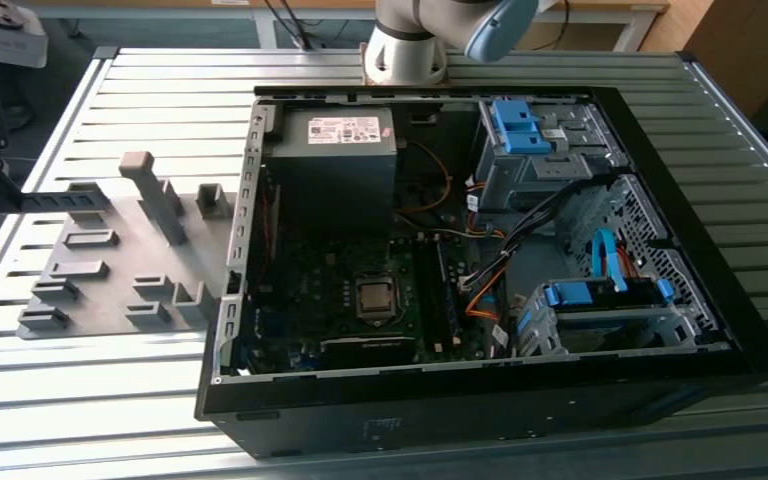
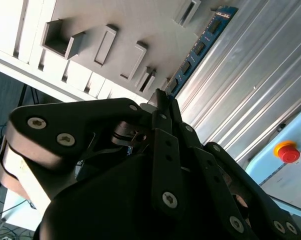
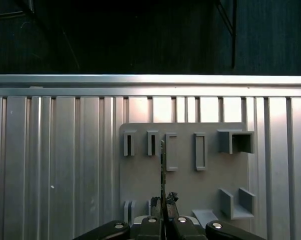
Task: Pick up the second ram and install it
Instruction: 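Pick up the second ram and move it above second insertion slot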
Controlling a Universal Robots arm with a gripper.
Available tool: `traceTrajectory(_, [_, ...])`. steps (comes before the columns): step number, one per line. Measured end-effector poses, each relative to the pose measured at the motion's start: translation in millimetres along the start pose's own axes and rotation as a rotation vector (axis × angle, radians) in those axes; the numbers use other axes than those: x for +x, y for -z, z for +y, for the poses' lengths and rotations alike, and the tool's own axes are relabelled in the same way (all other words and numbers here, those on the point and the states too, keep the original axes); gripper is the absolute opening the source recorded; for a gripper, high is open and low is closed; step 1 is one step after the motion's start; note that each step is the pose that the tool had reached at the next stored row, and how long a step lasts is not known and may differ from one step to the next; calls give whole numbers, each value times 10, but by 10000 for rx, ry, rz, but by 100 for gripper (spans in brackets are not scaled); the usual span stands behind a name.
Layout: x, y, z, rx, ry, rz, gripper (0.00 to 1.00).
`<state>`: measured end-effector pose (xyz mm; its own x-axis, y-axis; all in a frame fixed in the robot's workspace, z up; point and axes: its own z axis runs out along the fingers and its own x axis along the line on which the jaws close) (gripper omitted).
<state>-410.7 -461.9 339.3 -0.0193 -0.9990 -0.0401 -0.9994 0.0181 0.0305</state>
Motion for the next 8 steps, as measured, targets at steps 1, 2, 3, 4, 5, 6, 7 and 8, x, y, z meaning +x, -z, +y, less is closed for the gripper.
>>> traceTrajectory(1, [0,13,0,1,0,-1,14])
traceTrajectory(2, [-1,26,1,1,1,-1,14])
traceTrajectory(3, [-1,40,1,0,1,0,14])
traceTrajectory(4, [-2,55,2,-1,0,0,14])
traceTrajectory(5, [-2,68,2,0,0,0,14])
traceTrajectory(6, [-3,81,2,0,0,0,14])
traceTrajectory(7, [-4,95,3,0,0,0,14])
traceTrajectory(8, [-4,108,3,0,1,0,14])
